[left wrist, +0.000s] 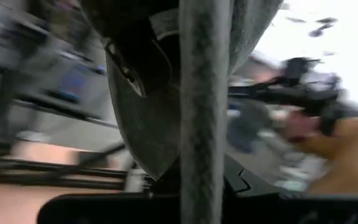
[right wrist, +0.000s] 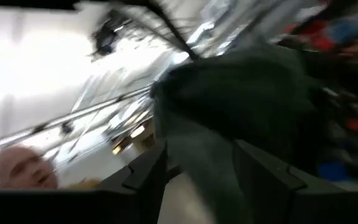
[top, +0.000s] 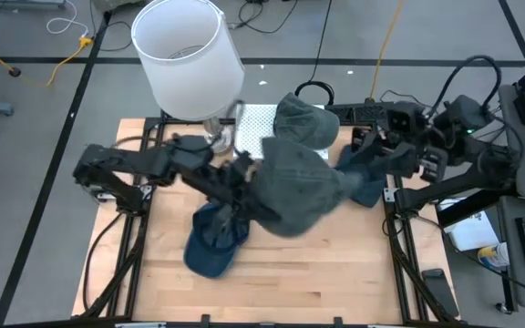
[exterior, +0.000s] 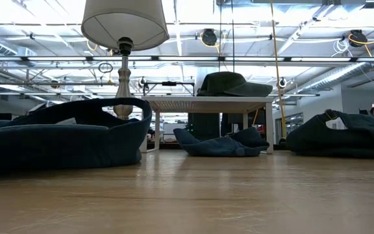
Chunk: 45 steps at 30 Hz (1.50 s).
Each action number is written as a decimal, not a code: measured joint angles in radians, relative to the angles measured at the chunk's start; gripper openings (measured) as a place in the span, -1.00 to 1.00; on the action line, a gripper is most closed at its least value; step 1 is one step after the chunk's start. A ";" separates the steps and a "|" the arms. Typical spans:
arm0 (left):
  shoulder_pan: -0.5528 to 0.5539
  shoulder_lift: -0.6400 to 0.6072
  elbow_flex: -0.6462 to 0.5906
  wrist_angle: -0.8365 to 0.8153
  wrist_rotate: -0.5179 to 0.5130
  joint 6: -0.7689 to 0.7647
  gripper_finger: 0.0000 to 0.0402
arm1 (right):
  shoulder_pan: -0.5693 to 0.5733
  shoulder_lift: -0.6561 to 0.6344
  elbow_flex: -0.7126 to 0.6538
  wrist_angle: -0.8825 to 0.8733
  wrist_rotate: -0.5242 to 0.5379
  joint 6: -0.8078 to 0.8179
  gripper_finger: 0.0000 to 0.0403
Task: Pick & Place hat
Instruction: Stack the gray cap on the gray caps on the shelf
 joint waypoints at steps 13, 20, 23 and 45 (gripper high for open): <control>-0.192 -0.136 0.000 -0.199 -0.934 0.381 -0.96 | 0.038 -0.006 0.000 -0.130 0.281 0.271 -0.13; -0.309 -0.106 0.001 -0.196 -1.387 0.602 -0.96 | 0.037 0.074 -0.001 -0.042 0.280 0.521 -0.10; -0.327 -0.076 0.001 -0.195 -1.518 0.698 -0.96 | 0.035 0.113 -0.001 0.085 0.281 0.578 -0.12; -0.337 0.015 0.001 -0.188 -1.723 0.926 -0.96 | 0.035 0.225 -0.001 0.259 0.295 0.738 -0.16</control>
